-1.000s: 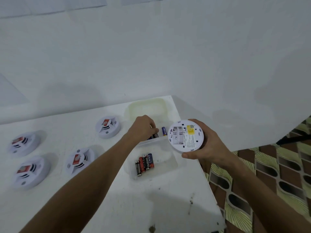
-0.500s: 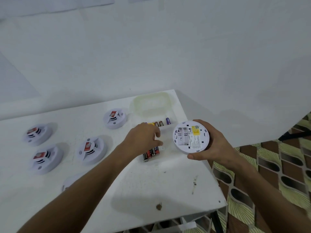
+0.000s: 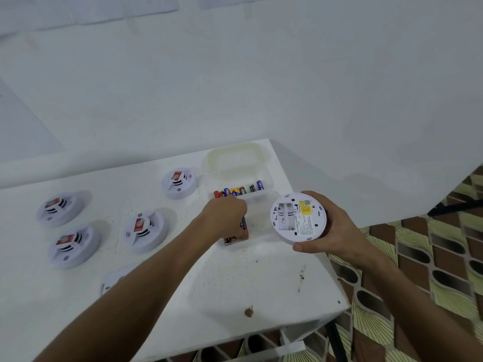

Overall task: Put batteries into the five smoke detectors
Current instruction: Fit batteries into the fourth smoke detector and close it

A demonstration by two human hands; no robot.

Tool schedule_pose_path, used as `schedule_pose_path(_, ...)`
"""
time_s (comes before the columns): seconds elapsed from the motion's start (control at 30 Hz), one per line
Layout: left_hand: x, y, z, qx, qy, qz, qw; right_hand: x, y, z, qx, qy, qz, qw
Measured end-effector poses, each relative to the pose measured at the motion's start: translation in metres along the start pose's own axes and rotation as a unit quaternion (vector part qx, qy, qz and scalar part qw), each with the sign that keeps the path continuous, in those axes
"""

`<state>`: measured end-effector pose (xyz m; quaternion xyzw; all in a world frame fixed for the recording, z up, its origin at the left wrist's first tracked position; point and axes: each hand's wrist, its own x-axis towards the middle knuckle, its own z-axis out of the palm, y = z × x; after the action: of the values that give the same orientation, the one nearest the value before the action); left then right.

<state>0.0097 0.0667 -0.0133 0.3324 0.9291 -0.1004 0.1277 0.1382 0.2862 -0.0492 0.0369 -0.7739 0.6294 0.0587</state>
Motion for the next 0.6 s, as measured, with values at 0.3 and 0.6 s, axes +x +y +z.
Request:
schedule_pose_path(0.3,0.0019,0.0008,0.0034,-0.095,0.009,0.012,0.995,-0.0014,0.0002,-0.0033,0.003,0.007,0.008,1.000)
schedule_pose_path(0.6,-0.0043,-0.0019,-0.0026,-0.252,0.038,-0.008,0.967,0.0033,-0.0029,-0.0067,-0.010,0.010,0.004,1.000)
